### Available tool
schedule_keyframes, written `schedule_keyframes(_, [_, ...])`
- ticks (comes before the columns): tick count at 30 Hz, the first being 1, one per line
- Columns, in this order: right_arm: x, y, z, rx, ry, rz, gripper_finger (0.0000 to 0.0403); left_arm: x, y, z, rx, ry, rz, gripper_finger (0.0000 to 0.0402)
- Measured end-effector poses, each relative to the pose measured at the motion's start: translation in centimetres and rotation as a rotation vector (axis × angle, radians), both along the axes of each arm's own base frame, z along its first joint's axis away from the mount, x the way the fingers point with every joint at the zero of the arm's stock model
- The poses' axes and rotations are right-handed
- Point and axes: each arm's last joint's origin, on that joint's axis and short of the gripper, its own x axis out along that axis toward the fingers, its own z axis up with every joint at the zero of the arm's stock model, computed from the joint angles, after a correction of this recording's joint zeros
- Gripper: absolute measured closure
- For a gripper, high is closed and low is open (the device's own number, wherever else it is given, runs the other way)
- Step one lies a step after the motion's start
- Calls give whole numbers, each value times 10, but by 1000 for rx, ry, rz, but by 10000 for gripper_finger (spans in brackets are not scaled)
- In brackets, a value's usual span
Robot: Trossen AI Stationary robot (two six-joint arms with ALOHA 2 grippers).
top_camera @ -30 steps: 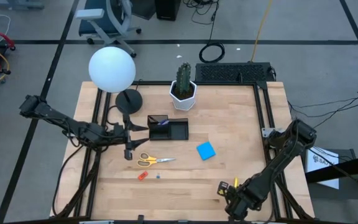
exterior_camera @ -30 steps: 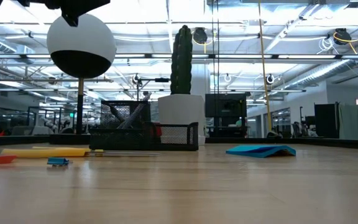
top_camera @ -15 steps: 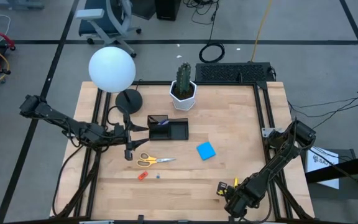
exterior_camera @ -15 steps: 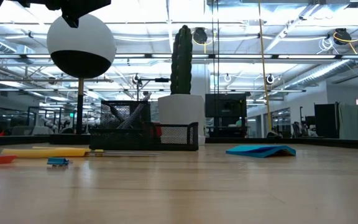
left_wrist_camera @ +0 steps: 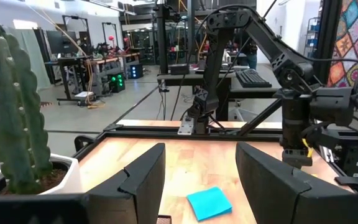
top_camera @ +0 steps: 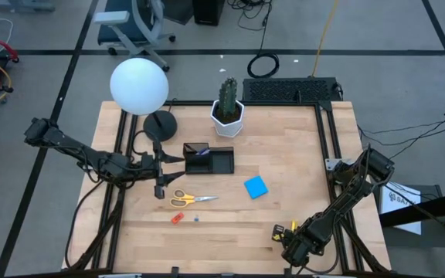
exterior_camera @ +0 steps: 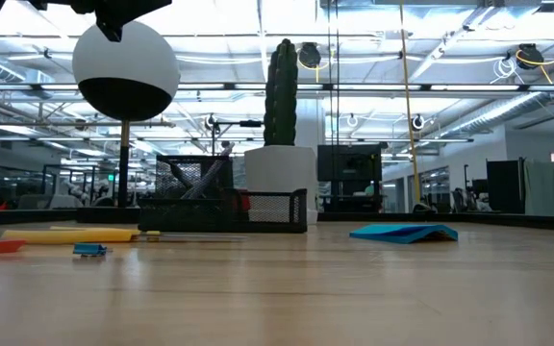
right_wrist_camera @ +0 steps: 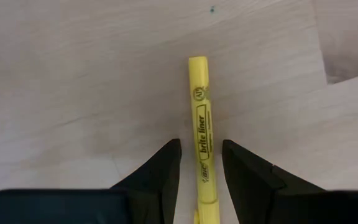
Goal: Pick and place office supplies into organizer
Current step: Put the yellow pen into the desk organizer
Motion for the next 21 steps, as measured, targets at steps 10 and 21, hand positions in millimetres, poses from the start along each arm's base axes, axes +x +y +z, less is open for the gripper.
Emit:
schedule_keyframes(10, [0,0,-1,4,4,10,338,0,0,1,-3,-8,-7,199])
schedule_keyframes(21, [0,0,-2,5,2,21,387,0,0,1,-3,-8,-9,199])
